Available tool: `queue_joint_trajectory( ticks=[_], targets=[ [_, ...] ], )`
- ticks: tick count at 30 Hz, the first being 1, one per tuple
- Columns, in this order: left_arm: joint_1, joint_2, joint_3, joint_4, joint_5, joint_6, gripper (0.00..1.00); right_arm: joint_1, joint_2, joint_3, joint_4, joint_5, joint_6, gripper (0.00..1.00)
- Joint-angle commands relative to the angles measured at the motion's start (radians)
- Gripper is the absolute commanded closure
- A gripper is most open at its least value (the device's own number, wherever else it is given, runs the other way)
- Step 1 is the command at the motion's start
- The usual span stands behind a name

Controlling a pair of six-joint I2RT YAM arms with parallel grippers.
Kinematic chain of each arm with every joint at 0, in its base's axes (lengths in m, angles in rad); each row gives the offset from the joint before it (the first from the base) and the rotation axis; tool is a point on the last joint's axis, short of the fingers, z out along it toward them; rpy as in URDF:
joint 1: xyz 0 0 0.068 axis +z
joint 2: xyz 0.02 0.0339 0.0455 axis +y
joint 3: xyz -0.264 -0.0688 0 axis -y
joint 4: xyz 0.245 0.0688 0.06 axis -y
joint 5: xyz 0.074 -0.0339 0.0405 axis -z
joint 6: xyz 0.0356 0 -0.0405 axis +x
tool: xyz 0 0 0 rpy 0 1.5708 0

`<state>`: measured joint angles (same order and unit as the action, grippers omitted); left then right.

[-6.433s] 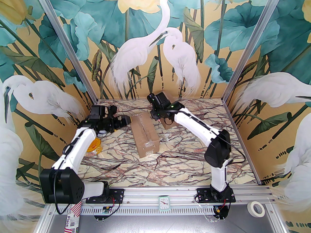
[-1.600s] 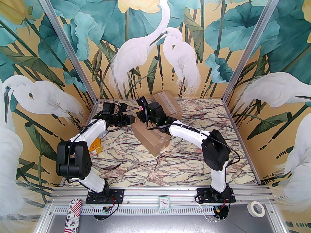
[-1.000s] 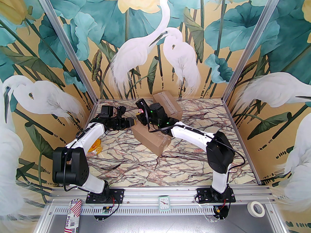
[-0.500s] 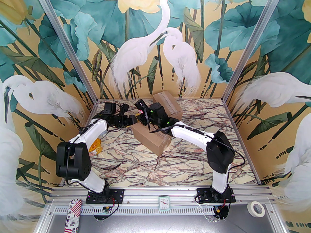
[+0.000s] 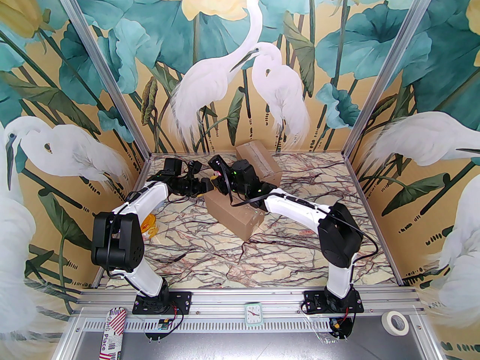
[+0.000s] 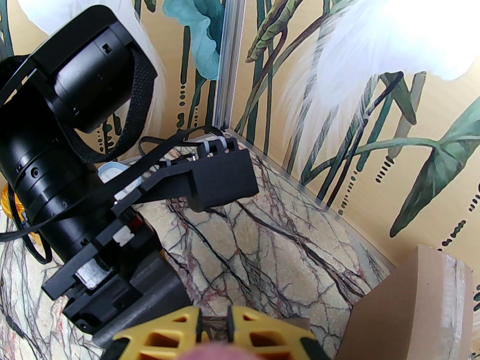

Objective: Unpack the express box

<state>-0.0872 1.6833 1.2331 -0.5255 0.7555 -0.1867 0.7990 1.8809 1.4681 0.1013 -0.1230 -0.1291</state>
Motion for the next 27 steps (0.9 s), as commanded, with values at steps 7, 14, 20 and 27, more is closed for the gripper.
queue_joint_trajectory(
  ticks=[7,14,20,27],
  targets=[
    [0.01,0.034,-0.003,-0.057,-0.068,0.042,0.39,-0.007,-0.063,-0.087,-0.003,0.063,-0.023,1.0],
    [0.01,0.034,-0.007,-0.071,-0.081,0.053,0.4,-0.012,-0.072,-0.105,0.004,0.065,-0.037,1.0],
    [0.011,0.036,0.0,-0.075,-0.09,0.049,0.4,-0.012,-0.094,-0.136,0.003,0.058,-0.039,1.0],
    [0.018,0.049,0.0,-0.082,-0.099,0.05,0.41,-0.012,-0.131,-0.176,-0.008,0.075,-0.066,1.0]
  ],
)
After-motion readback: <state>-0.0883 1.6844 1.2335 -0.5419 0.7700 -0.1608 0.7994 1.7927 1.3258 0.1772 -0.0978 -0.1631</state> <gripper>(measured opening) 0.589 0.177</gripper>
